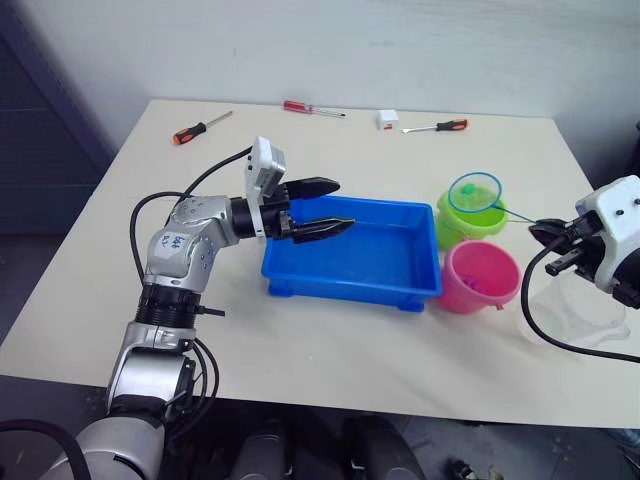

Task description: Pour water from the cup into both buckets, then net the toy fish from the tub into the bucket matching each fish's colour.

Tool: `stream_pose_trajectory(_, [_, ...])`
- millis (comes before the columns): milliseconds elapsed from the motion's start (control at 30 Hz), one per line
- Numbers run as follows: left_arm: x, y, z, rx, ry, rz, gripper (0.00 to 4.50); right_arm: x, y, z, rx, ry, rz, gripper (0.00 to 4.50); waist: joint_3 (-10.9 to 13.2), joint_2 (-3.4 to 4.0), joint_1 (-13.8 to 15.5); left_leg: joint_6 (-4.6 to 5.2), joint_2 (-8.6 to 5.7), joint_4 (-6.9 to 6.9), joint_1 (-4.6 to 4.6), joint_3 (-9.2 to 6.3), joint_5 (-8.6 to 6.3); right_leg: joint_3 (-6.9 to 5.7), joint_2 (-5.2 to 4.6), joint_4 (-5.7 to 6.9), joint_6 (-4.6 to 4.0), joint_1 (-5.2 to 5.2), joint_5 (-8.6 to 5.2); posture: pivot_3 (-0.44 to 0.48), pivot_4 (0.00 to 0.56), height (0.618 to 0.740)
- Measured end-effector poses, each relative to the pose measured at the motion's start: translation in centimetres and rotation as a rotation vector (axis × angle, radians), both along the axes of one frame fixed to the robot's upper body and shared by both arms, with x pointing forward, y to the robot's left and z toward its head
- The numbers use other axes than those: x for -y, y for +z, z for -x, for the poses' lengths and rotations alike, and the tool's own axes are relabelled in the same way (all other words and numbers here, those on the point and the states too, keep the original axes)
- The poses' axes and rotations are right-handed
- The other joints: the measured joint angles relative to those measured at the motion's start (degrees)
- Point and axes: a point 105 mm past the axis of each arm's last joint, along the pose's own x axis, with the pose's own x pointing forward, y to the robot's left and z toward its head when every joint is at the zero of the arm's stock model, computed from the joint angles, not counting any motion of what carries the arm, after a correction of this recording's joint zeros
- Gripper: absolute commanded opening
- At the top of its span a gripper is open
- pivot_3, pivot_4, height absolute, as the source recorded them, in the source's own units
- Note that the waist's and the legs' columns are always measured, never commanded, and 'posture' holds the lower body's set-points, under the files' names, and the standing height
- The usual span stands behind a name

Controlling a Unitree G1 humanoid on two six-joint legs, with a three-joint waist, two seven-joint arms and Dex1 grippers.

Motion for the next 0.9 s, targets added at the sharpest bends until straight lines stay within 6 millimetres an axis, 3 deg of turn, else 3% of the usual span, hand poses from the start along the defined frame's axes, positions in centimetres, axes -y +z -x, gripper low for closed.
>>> stream_pose_trajectory(67, [0.0, 0.0, 0.0, 0.006, 0.001, -0.001, 4.45, 0.3, 0.1, -0.5, 0.025, 0.001, 0.119, 0.0, 0.0, 0.0, 0.06, 0.0, 0.0, 0.02, -0.01, 0.01, 0.0, 0.01, -0.01, 0.01, 0.0, -0.01, 0.0, 0.0, 0.15, 0.74])
stream_pose_trajectory(167, [-0.3, -0.1, 0.0, 0.012, 0.007, -0.01, 4.45, 1.2, 0.1, -1.3, 0.056, 0.055, 0.576, 0.0, 0.0, 0.0, 0.16, 0.0, 0.0, -0.02, -0.01, 0.05, 0.0, 0.02, 0.0, -0.08, 0.0, -0.02, 0.0, 0.0, 0.15, 0.74])
stream_pose_trajectory(300, [-0.6, -0.5, 0.0, 0.005, 0.018, -0.018, 4.45, 1.0, -0.2, -1.7, 0.117, 0.193, 0.935, 0.0, 0.0, 0.0, 0.09, 0.0, 0.01, -0.01, 0.0, 0.06, 0.01, 0.03, 0.0, -0.08, 0.0, -0.02, 0.0, 0.0, 0.15, 0.74])
stream_pose_trajectory(500, [-0.9, -0.3, 0.0, 0.018, 0.031, -0.025, 4.45, 2.7, 2.2, -2.2, 0.209, 0.184, 1.033, 0.0, 0.0, 0.0, 0.1, -0.02, 0.01, 0.02, 0.01, 0.07, 0.01, 0.03, 0.0, -0.03, 0.0, 0.0, 0.0, 0.0, 0.15, 0.74])
stream_pose_trajectory(567, [-1.0, -0.4, 0.1, 0.023, 0.034, -0.028, 4.45, 2.9, 2.1, -2.1, 0.197, 0.215, 1.064, 0.0, 0.0, 0.0, 0.06, -0.02, 0.03, 0.0, 0.01, 0.06, 0.01, 0.02, 0.01, -0.07, 0.0, 0.01, 0.0, 0.0, 0.15, 0.74])
stream_pose_trajectory(700, [-1.0, -0.4, 0.1, 0.023, 0.041, -0.029, 4.45, 2.0, -0.2, -1.6, 0.166, 0.334, 1.088, 0.0, 0.0, 0.01, 0.04, -0.01, 0.03, 0.06, 0.01, 0.1, 0.01, 0.06, 0.01, 0.0, 0.0, 0.0, 0.0, 0.0, 0.15, 0.74])
stream_pose_trajectory(833, [-1.1, -0.3, 0.0, 0.025, 0.047, -0.029, 4.45, 2.6, 1.5, -2.0, 0.228, 0.277, 1.135, 0.0, 0.0, 0.01, 0.01, -0.02, 0.04, 0.05, 0.07, 0.11, 0.02, 0.07, 0.03, 0.02, 0.0, 0.02, 0.0, 0.0, 0.15, 0.74])
stream_pose_trajectory(900, [-1.1, -0.3, 0.0, 0.026, 0.049, -0.03, 4.45, 2.5, 1.4, -1.9, 0.225, 0.287, 1.138, 0.0, 0.0, 0.01, 0.06, -0.03, 0.05, 0.04, 0.06, 0.1, 0.02, 0.07, 0.04, 0.02, 0.0, 0.02, 0.0, 0.0, 0.15, 0.74])
